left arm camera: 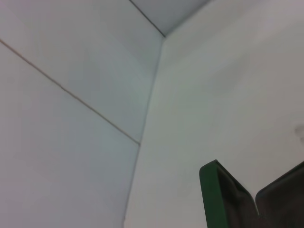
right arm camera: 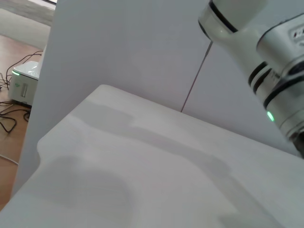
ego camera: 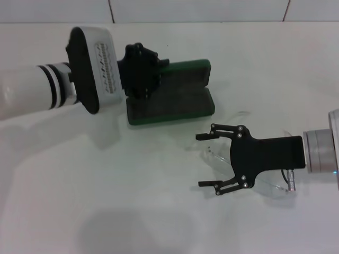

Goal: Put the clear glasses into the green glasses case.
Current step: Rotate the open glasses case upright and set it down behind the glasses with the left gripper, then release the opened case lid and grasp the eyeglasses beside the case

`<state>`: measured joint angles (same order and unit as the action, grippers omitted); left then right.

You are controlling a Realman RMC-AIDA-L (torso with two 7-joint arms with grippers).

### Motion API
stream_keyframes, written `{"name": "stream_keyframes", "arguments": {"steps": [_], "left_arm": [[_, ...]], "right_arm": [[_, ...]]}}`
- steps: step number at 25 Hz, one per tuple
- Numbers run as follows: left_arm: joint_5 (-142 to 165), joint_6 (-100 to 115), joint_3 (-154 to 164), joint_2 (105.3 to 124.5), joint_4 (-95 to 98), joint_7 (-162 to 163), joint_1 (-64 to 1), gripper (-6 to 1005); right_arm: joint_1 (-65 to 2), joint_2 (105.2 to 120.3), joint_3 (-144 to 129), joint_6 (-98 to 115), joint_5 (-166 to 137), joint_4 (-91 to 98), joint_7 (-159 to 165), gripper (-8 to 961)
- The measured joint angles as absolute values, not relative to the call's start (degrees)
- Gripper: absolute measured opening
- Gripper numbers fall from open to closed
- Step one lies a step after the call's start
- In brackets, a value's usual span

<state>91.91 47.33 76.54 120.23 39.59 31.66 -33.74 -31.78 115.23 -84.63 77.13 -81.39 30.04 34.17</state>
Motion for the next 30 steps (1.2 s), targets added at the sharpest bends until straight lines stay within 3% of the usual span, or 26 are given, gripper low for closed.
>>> {"name": "stream_keyframes", "arguments": {"steps": [18, 23, 26, 30], "left_arm": [[74.6, 48.1, 82.8, 120.1, 41.5, 22.2, -29.0, 234], [63.1, 56.2, 82.5, 119.97, 43.2, 22.5, -24.0, 430], [52.5, 65.0, 82.3, 119.76, 41.1, 24.8, -20.3, 497], [46.4, 72.5, 79.7, 119.48, 36.2, 28.0, -17.6, 565]], "right_arm": [[-31.9, 115.31, -84.4, 76.2, -81.4, 30.1, 34.3, 884], [-31.6, 115.32, -84.1, 76.3, -81.1, 30.4, 34.8, 885], [-30.9, 115.3, -82.8, 77.3, -80.9, 32.4, 36.9, 885], [-28.8, 113.78, -81.6, 79.5, -84.1, 43.3, 50.7, 885]]}}
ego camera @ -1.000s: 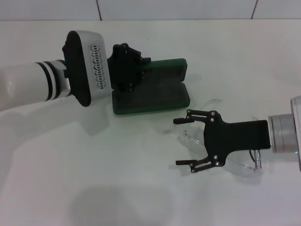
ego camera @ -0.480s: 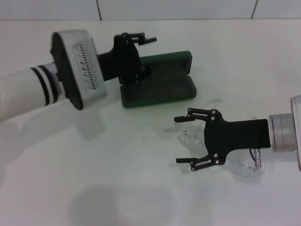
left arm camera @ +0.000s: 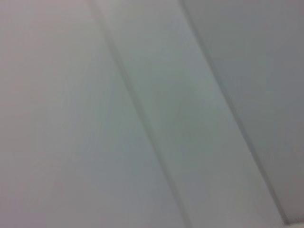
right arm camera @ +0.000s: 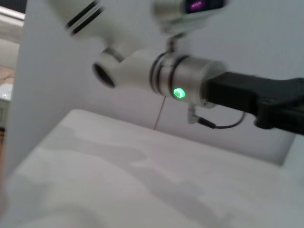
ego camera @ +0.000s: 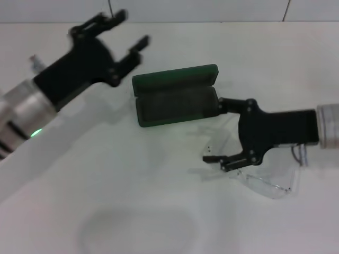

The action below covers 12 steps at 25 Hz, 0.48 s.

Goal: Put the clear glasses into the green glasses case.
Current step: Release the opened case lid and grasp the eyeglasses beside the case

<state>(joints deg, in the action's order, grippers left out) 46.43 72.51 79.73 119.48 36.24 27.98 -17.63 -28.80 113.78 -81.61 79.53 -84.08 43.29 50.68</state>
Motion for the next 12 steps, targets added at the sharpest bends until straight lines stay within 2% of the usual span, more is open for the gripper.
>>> {"name": "stream_keyframes", "arguments": {"steps": [4, 7, 9, 12], "left_arm": [[46.6, 74.3, 72.1, 118.63, 31.7, 37.0, -16.9, 569], [47.4, 75.1, 69.7, 116.81, 28.4, 43.5, -17.5, 572], [47.7, 75.1, 69.6, 116.28, 26.9, 44.9, -18.1, 572], [47.7, 74.7, 69.6, 116.42, 26.1, 44.9, -18.1, 572]], "right_arm": [[-27.9, 112.2, -81.3, 82.1, -98.9, 62.3, 76.6, 884], [-29.6, 112.16, -81.2, 87.0, -110.3, 73.2, 93.4, 884], [-31.1, 112.88, -80.8, 91.3, -116.5, 77.4, 101.0, 881], [-33.1, 114.97, -80.1, 93.8, -124.3, 80.2, 108.2, 878]]}}
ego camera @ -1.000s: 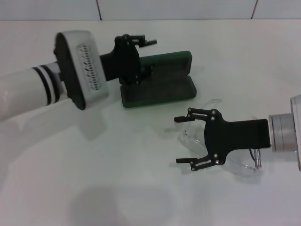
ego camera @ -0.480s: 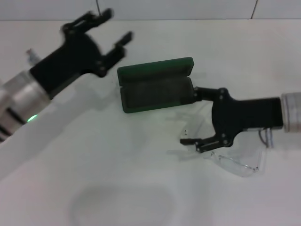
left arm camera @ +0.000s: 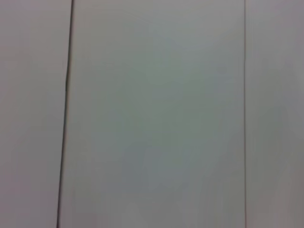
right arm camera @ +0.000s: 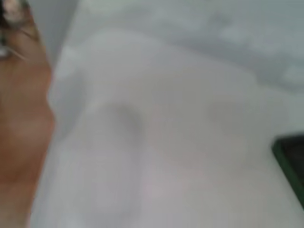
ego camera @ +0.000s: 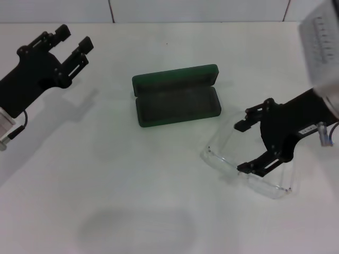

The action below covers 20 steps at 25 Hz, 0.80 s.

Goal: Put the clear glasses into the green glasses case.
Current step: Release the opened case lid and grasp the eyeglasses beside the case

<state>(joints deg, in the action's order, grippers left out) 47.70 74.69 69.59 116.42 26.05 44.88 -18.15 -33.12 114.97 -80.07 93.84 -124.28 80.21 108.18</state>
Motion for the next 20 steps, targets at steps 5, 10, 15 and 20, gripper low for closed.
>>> {"name": "stream_keyframes", "arguments": {"steps": [5, 10, 15, 20], "left_arm": [[47.7, 73.6, 69.6, 116.48, 25.8, 44.9, -18.1, 572], [47.7, 73.0, 69.5, 116.43, 25.8, 45.1, -18.2, 573], [47.9, 71.8, 69.7, 116.31, 25.8, 45.1, -18.8, 573], [49.2, 71.7, 69.4, 116.59, 25.7, 44.9, -19.0, 573]], "right_arm": [[-34.7, 115.67, -82.8, 93.3, -130.7, 80.0, 116.2, 873], [-35.0, 115.84, -86.6, 92.0, -133.0, 78.4, 118.6, 871], [-35.0, 115.9, -92.1, 88.1, -133.8, 76.7, 119.1, 870], [-35.2, 115.99, -96.6, 83.7, -133.6, 73.6, 119.2, 839]]}}
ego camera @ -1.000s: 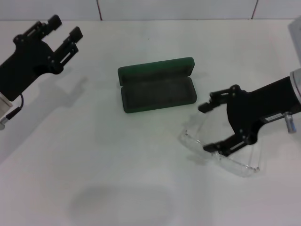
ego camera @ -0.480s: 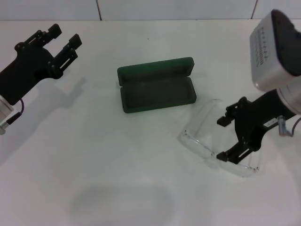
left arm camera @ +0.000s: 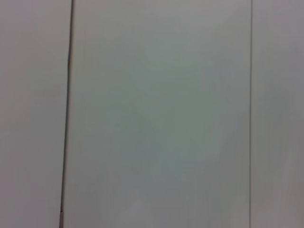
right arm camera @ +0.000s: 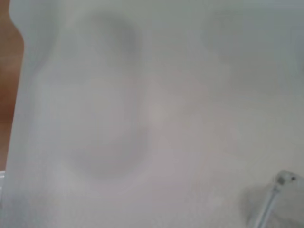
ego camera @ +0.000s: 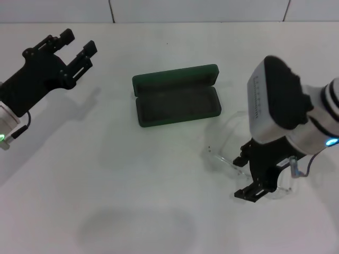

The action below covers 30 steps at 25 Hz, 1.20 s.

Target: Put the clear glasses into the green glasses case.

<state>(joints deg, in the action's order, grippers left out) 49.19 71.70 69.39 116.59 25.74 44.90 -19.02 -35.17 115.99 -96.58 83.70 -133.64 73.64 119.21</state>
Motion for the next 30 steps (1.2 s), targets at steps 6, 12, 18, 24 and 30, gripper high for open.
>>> {"name": "stream_keyframes", "arguments": {"steps": [6, 12, 18, 24, 30], "left_arm": [[49.3, 71.6, 69.2, 116.69, 25.6, 44.8, -19.4, 573], [49.3, 71.6, 69.2, 116.72, 25.6, 44.7, -19.2, 573], [49.3, 71.6, 69.3, 116.8, 25.6, 44.7, -19.0, 574], [49.3, 71.6, 69.3, 117.03, 24.7, 44.7, -18.9, 574], [48.9, 71.8, 69.1, 118.43, 23.6, 44.9, -19.0, 574]], "right_arm": [[-36.8, 116.08, -99.4, 81.0, -133.7, 69.4, 119.1, 661], [-37.1, 116.11, -99.8, 79.0, -133.3, 69.1, 118.9, 485], [-37.0, 116.1, -99.9, 78.4, -133.2, 69.2, 118.5, 263], [-36.3, 115.96, -98.0, 77.8, -133.1, 69.3, 116.5, 228], [-32.9, 115.68, -86.2, 82.0, -125.6, 69.0, 104.5, 207]]}}
